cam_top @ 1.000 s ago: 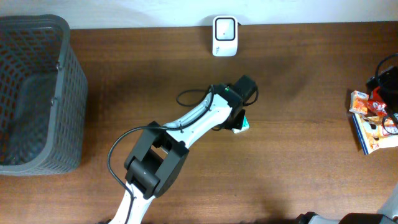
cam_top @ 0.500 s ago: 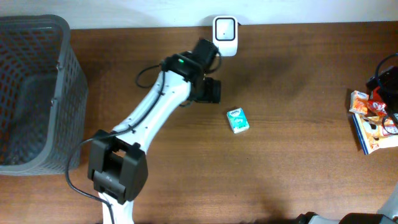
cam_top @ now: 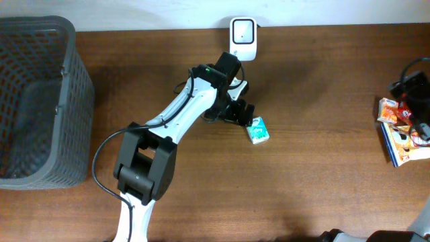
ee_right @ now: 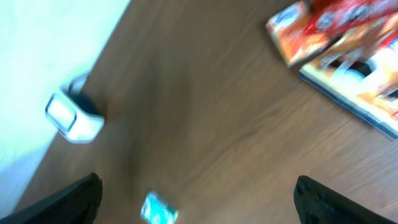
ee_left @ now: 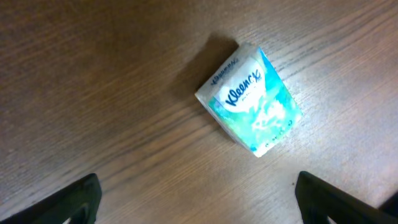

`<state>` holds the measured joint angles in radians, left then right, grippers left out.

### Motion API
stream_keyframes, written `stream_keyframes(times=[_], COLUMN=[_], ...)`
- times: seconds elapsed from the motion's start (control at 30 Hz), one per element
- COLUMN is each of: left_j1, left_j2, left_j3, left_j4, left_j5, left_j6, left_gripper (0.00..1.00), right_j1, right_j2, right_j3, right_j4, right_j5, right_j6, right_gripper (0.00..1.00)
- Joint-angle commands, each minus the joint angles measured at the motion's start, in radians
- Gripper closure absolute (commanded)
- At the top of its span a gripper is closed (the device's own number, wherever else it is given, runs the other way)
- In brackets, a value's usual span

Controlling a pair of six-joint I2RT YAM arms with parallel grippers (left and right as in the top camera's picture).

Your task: Scan the item barcode

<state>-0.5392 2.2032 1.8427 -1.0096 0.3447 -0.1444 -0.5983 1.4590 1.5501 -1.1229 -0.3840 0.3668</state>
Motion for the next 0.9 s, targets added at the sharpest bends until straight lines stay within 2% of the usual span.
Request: stream_keyframes(times=[0.0,0.07,0.17,0.23,0.37,0.43,0.47,0.5,0.77,0.87], left_j1=[0.020,0.028,0.039,0.041,0.042,0.045,0.047,0.047,0.047,0.047], left_j2=[0.002,0.002,0.002,0.002,0.002,0.002,0.002,0.002,0.002,0.002], left_j3=[0.008,0.008,0.008,0.008,0.008,0.008,0.007,0.008,0.008,0.008], left_j4=[0.005,-0.002,-0.014,-0.041,-0.066,-0.073,-0.080,-0.085,-0.092,-0.091], left_j5=[-0.063,-0.147,-0.245,-0.309,-0.342,-0.342,-0.342,-0.343,-0.343,-0.343], left_j6=[-0.052,-0.135,-0.185,-0.185,-0.185,-0.185,-0.184,-0.184,-0.184,-0.184], left_gripper=[0.11,0.16,0.17,0.14,0.14,0.14,0.13,0.13,0.11,0.09], right_j1=[0.120,0.201,0.341,0.431,0.554,0.605,0.632,0.647,0.693,0.695], right_j2=[0.003,0.003,0.006,0.016,0.051,0.091,0.127,0.154,0.336,0.389], right_j3=[-0.116,-0.210,-0.355,-0.424,-0.487,-0.499,-0.500,-0.500,-0.500,-0.500], right_j4=[-0.004,0.050,0.208,0.334,0.490,0.515,0.518,0.521,0.559,0.566], right_j5=[-0.069,-0.069,-0.069,-0.069,0.002,0.069,0.087,0.085,0.063,-0.009], right_j6=[-0.097,-0.097,-0.097,0.000,0.033,0.039,0.038,0.039,0.035,0.031], right_gripper=[0.02,0.01,0.00,0.14,0.25,0.27,0.33,0.34,0.34,0.35])
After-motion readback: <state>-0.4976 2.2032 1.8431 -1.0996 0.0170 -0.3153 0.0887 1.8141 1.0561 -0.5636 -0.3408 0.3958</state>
